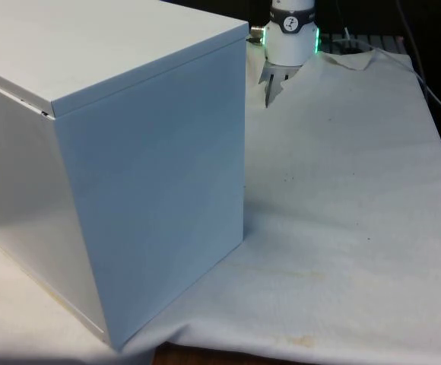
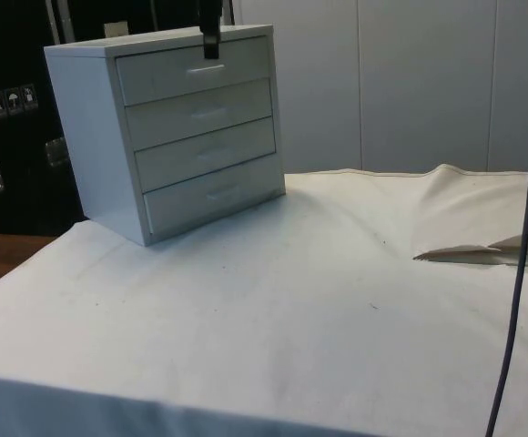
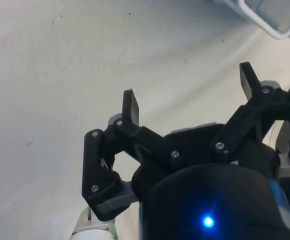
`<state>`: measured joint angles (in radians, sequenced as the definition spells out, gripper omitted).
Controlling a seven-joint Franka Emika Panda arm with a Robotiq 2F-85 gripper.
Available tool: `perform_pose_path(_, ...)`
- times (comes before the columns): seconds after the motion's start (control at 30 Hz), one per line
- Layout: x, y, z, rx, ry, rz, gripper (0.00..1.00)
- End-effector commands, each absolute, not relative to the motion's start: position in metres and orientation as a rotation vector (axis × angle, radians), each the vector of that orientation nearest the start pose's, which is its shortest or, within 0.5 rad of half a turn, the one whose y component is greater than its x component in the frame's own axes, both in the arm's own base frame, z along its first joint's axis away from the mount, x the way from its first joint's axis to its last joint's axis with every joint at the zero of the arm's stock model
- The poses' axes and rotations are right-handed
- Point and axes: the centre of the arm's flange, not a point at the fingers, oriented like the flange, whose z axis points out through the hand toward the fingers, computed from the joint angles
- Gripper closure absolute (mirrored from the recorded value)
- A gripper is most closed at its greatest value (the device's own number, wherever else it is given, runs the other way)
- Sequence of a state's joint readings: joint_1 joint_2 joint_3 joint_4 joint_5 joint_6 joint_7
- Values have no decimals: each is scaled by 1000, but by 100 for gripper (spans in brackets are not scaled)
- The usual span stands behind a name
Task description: Open the drawer, then close it.
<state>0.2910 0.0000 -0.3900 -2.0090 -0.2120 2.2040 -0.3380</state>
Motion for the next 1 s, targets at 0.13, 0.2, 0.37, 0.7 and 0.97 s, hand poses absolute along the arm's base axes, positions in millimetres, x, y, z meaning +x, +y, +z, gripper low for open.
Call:
perform_pose_path(0.13,563,-65,475,-3282,-671,-260,0)
perform_pose_path(0.2,563,-65,475,-3279,-681,-259,0)
perform_pose_path(0.37,561,-66,475,-3268,-739,-250,0)
perform_pose_path(0.7,556,-70,475,-3239,-862,-237,0)
perform_pose_path(0.97,554,-76,472,-3223,-930,-235,0)
